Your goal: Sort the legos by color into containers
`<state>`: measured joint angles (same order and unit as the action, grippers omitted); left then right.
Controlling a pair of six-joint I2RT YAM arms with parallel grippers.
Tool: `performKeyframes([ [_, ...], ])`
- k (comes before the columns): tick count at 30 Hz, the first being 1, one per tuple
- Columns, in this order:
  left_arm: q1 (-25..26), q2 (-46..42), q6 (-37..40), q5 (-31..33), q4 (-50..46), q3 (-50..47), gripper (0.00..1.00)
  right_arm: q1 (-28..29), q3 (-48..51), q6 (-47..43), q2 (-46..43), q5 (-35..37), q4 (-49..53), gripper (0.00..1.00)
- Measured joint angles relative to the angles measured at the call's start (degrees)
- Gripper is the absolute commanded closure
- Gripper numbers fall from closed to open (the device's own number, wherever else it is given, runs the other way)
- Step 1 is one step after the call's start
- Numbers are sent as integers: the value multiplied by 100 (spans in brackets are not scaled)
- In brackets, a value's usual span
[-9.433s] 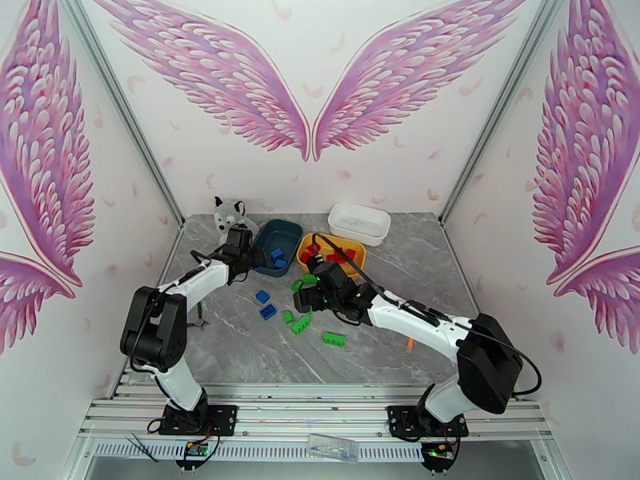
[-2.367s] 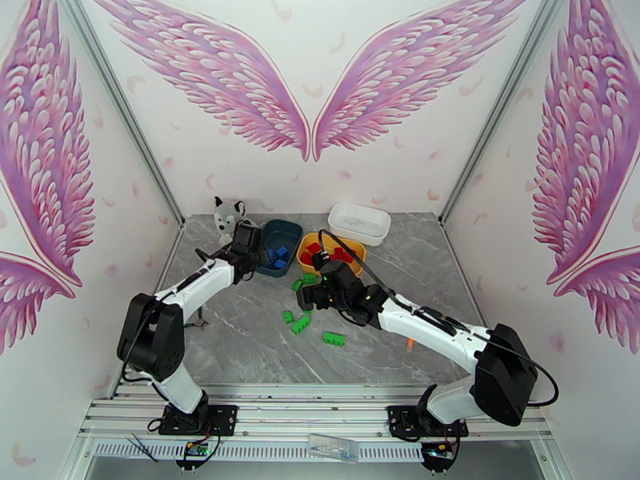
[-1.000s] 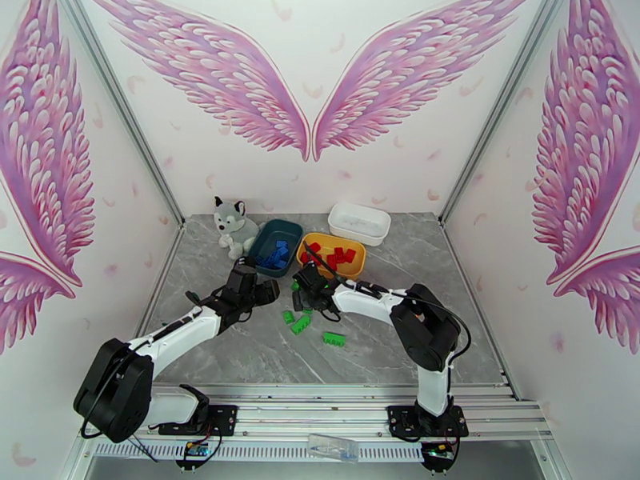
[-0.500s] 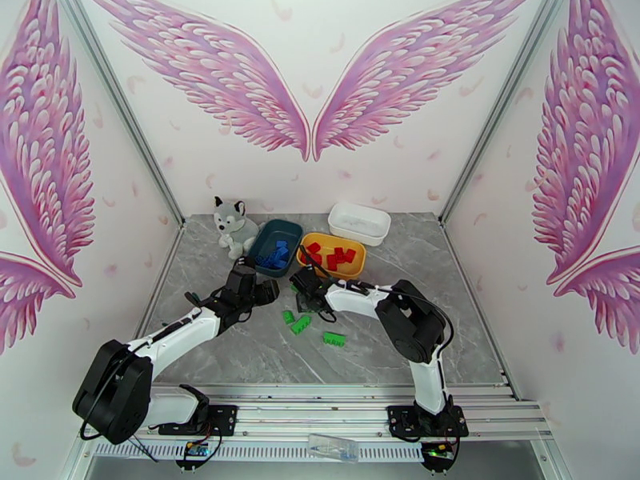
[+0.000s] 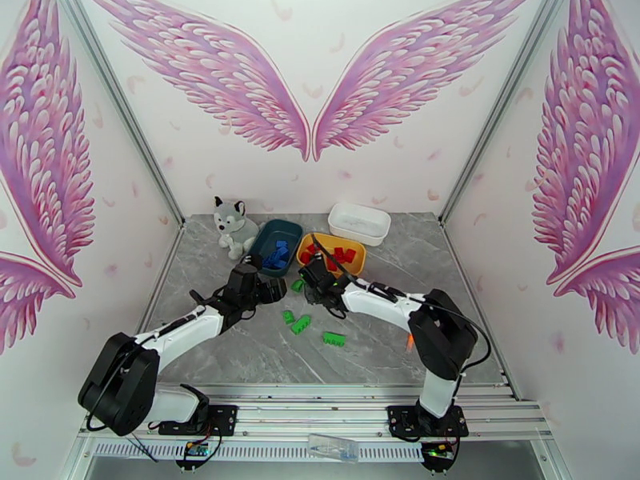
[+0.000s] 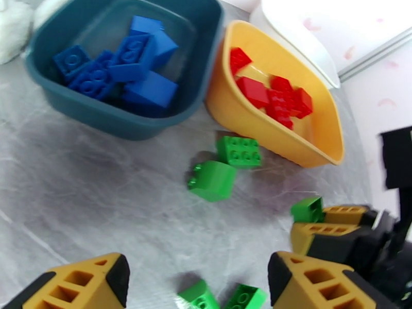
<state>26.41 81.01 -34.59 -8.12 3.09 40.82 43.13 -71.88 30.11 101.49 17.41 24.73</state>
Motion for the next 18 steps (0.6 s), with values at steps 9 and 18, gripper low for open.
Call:
performKeyframes([
  [9,210,376,-24,-610,533,0,17,-957,-866,-273,-136,588,214,82],
  [18,282,352,9,-772,647,0,1,-1803,-3613,-450,1749,697,540,84],
])
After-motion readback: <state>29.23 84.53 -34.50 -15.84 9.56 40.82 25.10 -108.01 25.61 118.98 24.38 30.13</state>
